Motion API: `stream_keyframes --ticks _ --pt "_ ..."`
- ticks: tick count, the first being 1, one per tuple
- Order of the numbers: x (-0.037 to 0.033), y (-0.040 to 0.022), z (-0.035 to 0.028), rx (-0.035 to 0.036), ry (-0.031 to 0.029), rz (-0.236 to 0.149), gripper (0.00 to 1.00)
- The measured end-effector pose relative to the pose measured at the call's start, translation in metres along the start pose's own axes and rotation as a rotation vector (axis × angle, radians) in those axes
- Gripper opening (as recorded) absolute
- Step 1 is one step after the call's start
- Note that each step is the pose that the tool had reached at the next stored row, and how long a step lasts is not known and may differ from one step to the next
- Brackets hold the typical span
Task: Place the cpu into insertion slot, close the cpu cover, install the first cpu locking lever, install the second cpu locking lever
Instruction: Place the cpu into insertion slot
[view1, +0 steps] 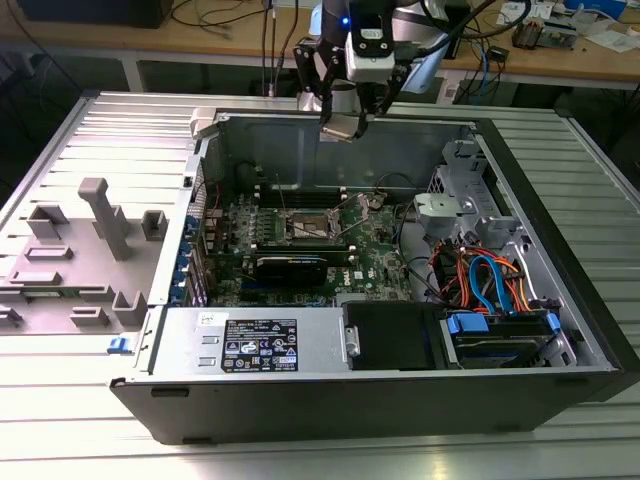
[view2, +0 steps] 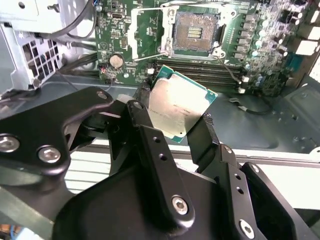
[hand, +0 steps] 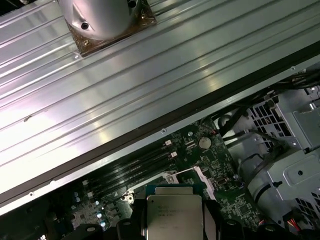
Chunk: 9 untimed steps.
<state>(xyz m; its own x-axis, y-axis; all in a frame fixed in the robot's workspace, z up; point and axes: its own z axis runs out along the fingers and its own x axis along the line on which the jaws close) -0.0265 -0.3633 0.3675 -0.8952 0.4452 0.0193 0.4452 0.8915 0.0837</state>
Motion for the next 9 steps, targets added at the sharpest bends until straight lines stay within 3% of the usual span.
stream_keyframes --ticks 9 --pt "-0.0001 -0.0002 0.0007 -0.0014 -0.0065 0.078 0.54"
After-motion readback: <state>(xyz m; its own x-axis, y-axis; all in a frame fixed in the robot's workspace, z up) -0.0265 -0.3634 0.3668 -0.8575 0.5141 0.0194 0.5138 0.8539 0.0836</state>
